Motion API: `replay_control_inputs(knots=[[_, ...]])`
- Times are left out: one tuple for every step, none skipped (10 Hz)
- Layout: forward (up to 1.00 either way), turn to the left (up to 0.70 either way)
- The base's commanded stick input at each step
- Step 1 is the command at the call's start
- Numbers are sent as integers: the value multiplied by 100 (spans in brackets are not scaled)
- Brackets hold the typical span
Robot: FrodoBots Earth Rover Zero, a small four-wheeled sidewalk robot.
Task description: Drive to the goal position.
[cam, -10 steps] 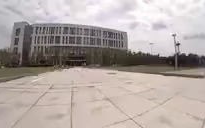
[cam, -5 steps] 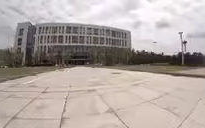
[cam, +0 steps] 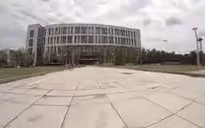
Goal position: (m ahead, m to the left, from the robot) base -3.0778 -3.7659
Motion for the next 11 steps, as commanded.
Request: replay_control_inputs(knots=[[100, 3], [100, 3], [100, 3], [100, 3], [100, 3], [100, 3], [100, 3], [100, 3], [100, 3], [100, 3], [100, 3]])
